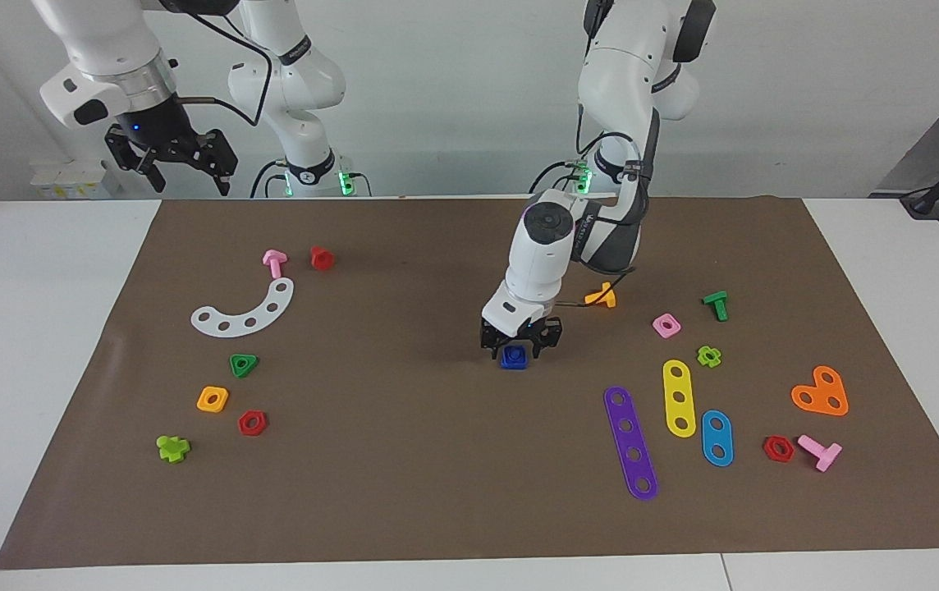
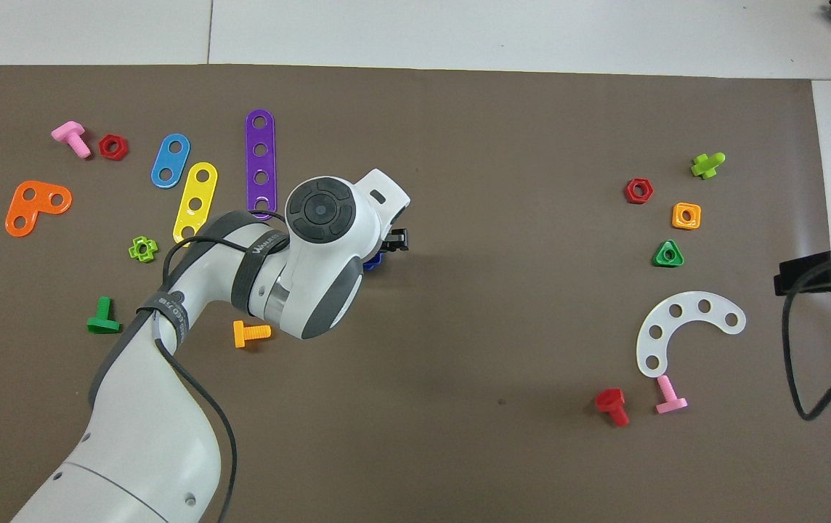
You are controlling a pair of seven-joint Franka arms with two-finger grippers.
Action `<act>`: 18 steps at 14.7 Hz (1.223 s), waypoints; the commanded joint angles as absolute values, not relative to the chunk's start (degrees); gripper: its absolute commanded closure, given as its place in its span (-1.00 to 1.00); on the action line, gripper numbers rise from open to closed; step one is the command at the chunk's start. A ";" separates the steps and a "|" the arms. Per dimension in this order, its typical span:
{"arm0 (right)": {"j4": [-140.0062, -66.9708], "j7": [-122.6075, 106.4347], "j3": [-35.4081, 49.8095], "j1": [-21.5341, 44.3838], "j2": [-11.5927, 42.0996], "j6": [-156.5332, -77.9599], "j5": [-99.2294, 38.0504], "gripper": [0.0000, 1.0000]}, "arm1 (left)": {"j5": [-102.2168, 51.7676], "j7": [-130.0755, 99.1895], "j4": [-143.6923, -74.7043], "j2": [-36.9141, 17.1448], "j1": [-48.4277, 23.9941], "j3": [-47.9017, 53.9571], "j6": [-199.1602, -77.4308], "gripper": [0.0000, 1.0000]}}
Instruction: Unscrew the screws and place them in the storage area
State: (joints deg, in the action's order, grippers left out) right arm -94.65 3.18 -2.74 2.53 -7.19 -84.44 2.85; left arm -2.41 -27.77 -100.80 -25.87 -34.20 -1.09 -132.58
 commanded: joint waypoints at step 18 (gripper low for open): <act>-95.27 3.25 -2.29 2.02 -7.82 -85.17 3.69 -1.00 | -2.99 -20.13 -104.15 -25.31 -34.72 -2.02 -136.14 0.05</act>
State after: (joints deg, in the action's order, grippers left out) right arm -94.65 3.18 -2.74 2.53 -7.19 -84.44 2.85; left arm -2.41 -21.24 -102.60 -25.89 -34.18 -1.50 -134.55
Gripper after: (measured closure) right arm 0.000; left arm 0.427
